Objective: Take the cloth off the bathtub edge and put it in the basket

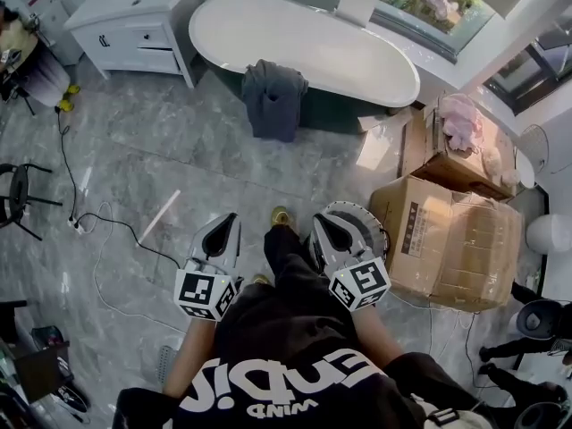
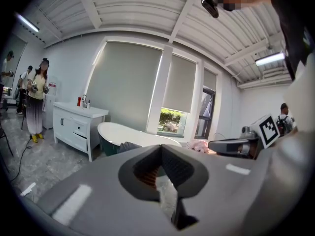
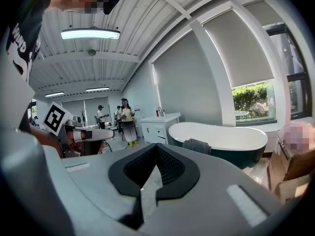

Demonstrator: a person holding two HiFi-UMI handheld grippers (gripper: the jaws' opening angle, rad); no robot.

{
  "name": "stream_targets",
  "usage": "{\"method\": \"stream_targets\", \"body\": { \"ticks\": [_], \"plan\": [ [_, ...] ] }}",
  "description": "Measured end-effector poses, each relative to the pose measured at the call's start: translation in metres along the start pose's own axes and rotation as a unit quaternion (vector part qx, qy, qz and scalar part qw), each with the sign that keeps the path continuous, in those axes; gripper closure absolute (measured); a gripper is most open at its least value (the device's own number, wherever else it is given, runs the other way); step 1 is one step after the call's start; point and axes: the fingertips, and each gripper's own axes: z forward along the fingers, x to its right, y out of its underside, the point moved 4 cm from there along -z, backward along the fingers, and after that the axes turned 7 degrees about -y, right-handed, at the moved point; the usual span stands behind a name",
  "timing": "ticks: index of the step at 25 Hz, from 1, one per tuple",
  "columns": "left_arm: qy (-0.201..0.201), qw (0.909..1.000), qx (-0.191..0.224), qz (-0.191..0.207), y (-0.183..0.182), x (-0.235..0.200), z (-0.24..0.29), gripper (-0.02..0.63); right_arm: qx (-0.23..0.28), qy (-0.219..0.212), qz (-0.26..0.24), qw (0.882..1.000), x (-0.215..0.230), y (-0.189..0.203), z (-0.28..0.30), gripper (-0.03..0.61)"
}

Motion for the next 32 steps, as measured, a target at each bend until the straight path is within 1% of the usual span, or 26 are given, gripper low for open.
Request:
{"method": "stream_targets", "body": {
  "ticks": [5,11,17,21,27,32],
  "plan": [
    [-0.008,1.0000,0.005,-0.003,-0.010,-0.021,0.040,0.617,-0.005,-0.010,0.000,1.000,0.023,-0.006,0.039,0.569],
    [-0.006,1.0000,0.004,-0.001,-0.029,-0.044,0.098,0.617,-0.010,-0.018,-0.001,1.000,0.061,-0.024,0.092,0.569],
    [-0.008,1.0000,0.005,0.000,-0.060,-0.063,0.158,0.617,-0.011,-0.032,-0.007,0.999,0.101,-0.055,0.144,0.569],
    [-0.011,0.9999,0.000,-0.002,-0.069,-0.070,0.193,0.617,-0.008,-0.039,-0.008,0.999,0.127,-0.071,0.172,0.569],
    [-0.027,0.9996,-0.004,-0.001,-0.084,-0.081,0.239,0.617,-0.013,-0.060,-0.004,0.998,0.163,-0.085,0.209,0.569],
    [-0.044,0.9990,0.002,-0.001,-0.096,-0.093,0.264,0.617,-0.009,-0.078,-0.006,0.997,0.183,-0.096,0.237,0.569]
  ]
}}
